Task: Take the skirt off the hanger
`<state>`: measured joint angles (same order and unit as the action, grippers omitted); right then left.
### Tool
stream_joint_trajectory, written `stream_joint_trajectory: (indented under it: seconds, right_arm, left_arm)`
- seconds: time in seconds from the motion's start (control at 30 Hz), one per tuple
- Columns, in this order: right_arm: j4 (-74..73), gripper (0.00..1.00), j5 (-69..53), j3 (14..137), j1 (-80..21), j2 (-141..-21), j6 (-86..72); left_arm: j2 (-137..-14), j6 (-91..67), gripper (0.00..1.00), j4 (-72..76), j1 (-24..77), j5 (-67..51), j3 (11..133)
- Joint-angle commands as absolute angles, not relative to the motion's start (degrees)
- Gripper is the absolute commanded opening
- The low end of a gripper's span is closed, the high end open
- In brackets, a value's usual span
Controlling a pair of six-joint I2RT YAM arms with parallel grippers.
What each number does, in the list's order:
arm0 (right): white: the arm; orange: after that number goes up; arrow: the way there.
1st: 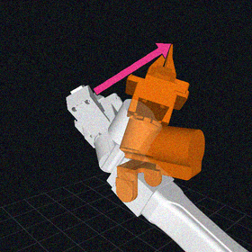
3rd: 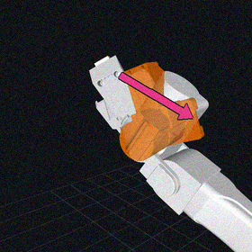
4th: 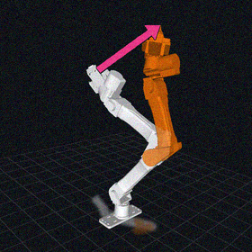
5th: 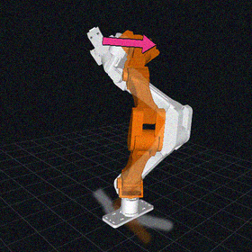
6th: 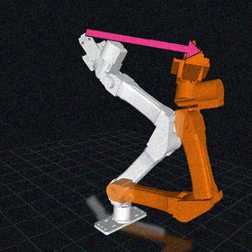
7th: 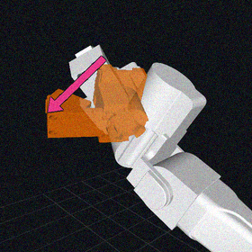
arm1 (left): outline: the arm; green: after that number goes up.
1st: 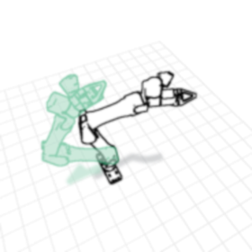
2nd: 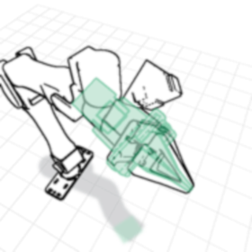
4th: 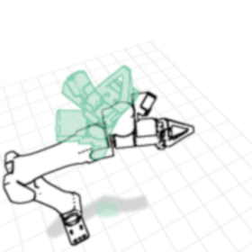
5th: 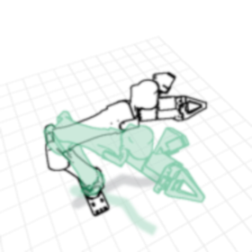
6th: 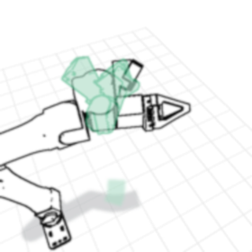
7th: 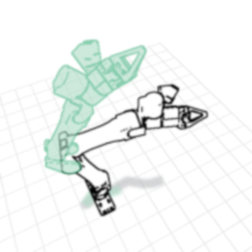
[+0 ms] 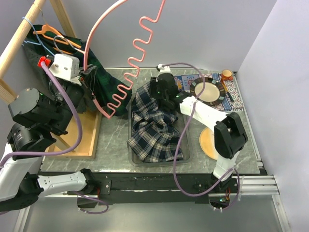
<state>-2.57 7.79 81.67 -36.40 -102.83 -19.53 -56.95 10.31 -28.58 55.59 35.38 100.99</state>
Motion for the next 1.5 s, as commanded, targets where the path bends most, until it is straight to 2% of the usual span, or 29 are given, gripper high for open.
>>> stream_joint_trajectory:
  seconds: [0.0,0.17,0.3,0.33,0.37,0.47,0.57,0.7,0.8,0.93,1.07,1.2,1.23,1.3,1.33,1.4,1.43,1.47]
  right_arm:
    - [-4.5,0.59,8.4,84.8,-35.4,-102.8,-17.6]
    - [-5.0,0.74,7.6,85.7,-34.1,-107.8,-18.5]
    - [-4.7,0.73,6.4,87.5,-33.4,-111.3,-17.9]
    - [-4.7,0.68,5.1,88.6,-33.4,-112.2,-17.6]
    - [-4.7,0.48,4.6,88.9,-33.4,-112.4,-17.1]
    - [-4.1,0.11,4.7,87.7,-33.9,-109.5,-16.4]
    - [-0.8,0.00,4.6,83.9,-34.2,-102.8,-15.8]
    - [-4.1,0.00,4.5,82.0,-35.8,-96.6,-16.3]
    - [-4.6,0.00,4.5,74.0,-38.1,-90.2,-19.6]
    - [-3.3,0.00,7.1,59.6,-48.0,-82.5,-26.6]
    - [5.6,0.00,5.7,47.1,-51.4,-81.5,-35.3]
    - [9.7,0.00,5.7,43.8,-51.8,-88.1,-38.0]
    - [9.0,0.00,6.1,44.9,-51.9,-90.0,-37.5]
    - [7.1,0.10,7.3,45.7,-52.0,-89.9,-37.3]
    - [6.7,0.23,7.6,45.9,-51.9,-87.9,-36.9]
    - [2.2,0.41,9.0,46.6,-52.0,-83.0,-36.5]
    - [0.4,0.56,8.9,47.7,-51.9,-81.0,-35.3]
    - [-1.6,0.63,8.5,48.3,-52.0,-78.4,-34.5]
  left_arm:
    - [-56.0,8.3,0.01,-26.7,55.8,35.2,102.7]
    - [-55.8,8.7,0.01,-26.1,55.7,35.2,101.9]
    - [-56.2,9.5,0.01,-25.8,55.7,35.7,101.2]
    - [-56.3,10.1,0.01,-25.7,55.8,36.0,101.0]
    - [-56.4,10.4,0.01,-25.7,55.8,36.3,100.8]
    - [-56.8,10.6,0.01,-25.8,55.7,36.8,100.7]
    - [-56.4,10.4,0.01,-25.3,55.7,36.9,100.4]
    - [-56.2,9.8,0.01,-25.1,55.7,37.1,100.3]
    - [-55.8,9.7,0.01,-25.7,55.8,37.5,100.4]
    - [-54.6,10.5,0.01,-24.2,55.7,38.8,99.0]
    - [-54.0,10.5,0.01,-24.1,55.8,39.5,98.9]
    - [-52.5,10.3,0.01,-22.5,55.8,39.8,96.2]
    - [-52.4,10.5,0.01,-21.8,55.7,40.0,95.8]
    - [-52.4,10.5,0.01,-21.6,55.7,40.3,95.2]
    - [-52.6,10.7,0.01,-22.1,55.7,40.2,95.3]
    - [-53.2,11.2,0.01,-23.3,55.7,39.8,96.1]
    - [-53.2,12.2,0.01,-24.2,55.7,37.8,96.3]
    - [-53.1,12.9,0.01,-26.1,55.7,35.9,96.2]
